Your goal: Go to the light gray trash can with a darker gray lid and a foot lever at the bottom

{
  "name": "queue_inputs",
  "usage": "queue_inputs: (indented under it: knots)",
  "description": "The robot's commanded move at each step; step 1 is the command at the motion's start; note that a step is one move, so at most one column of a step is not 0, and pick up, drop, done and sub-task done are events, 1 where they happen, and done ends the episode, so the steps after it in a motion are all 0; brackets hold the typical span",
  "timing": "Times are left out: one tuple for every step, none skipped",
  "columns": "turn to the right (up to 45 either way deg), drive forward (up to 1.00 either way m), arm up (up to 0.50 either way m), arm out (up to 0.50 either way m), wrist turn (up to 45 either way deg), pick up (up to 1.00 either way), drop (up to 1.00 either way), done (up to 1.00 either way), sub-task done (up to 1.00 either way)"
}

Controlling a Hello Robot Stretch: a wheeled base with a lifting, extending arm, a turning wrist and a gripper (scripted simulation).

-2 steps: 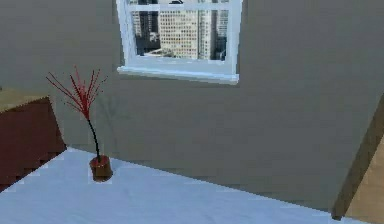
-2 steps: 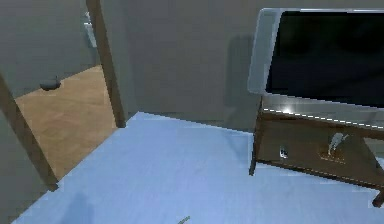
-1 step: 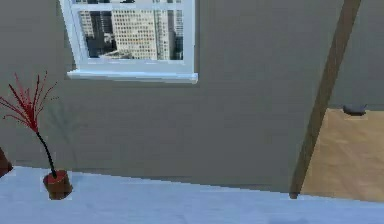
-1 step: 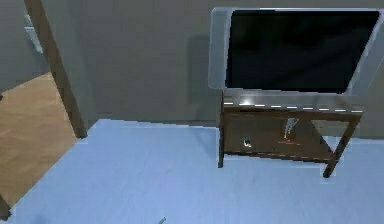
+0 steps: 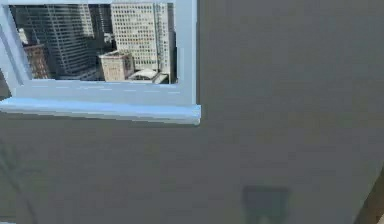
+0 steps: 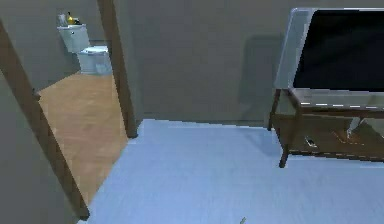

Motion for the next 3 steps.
queue_inputs:
  knots:
    - [45.0,0.0,0.0,0.0,0.0,0.0,0.0,0.0,0.0]
    - [24.0,0.0,0.0,0.0,0.0,0.0,0.0,0.0,0.0]
    - [0.0,1.0,0.0,0.0,0.0,0.0,0.0,0.0,0.0]
